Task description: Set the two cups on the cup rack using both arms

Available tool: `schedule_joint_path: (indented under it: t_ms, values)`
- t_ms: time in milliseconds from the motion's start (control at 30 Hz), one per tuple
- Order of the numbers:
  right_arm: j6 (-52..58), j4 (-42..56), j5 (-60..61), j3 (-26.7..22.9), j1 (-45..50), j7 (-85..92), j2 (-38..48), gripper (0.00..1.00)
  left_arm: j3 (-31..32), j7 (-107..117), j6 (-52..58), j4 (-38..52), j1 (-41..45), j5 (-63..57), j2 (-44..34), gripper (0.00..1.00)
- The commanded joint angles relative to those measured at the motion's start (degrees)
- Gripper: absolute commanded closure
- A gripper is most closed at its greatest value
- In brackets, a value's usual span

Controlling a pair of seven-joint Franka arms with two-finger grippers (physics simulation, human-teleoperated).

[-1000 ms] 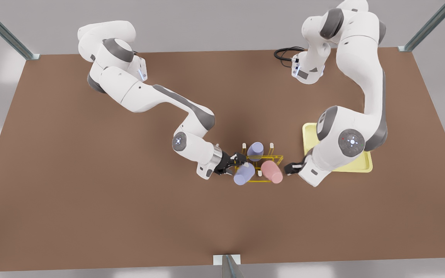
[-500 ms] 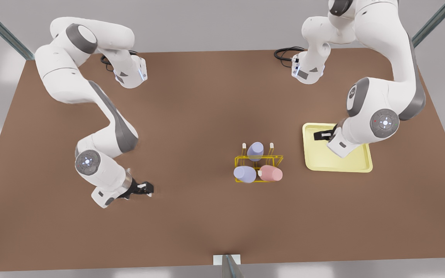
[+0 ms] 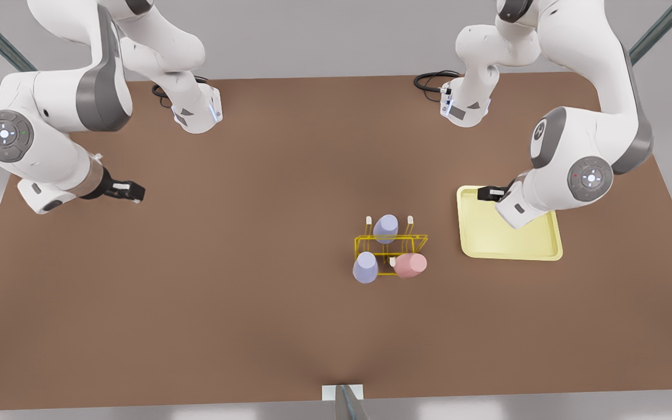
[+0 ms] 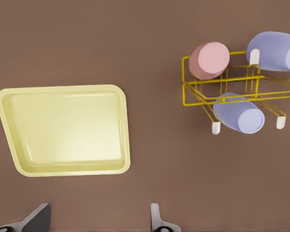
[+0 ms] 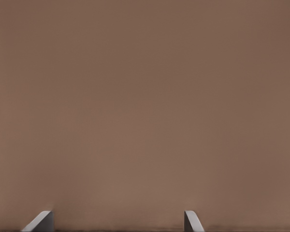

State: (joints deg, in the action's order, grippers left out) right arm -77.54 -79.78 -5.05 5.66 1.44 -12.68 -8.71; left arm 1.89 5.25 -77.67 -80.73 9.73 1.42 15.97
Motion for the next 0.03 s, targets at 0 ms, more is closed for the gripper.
schedule_joint_path:
  t_ms: [0]
  values:
    - [1.7, 0.0, 1.3, 0.0, 0.0, 6.6, 0.1, 0.0, 0.0, -6.6, 0.4, 0.0, -0.2, -0.1, 0.1, 0.0]
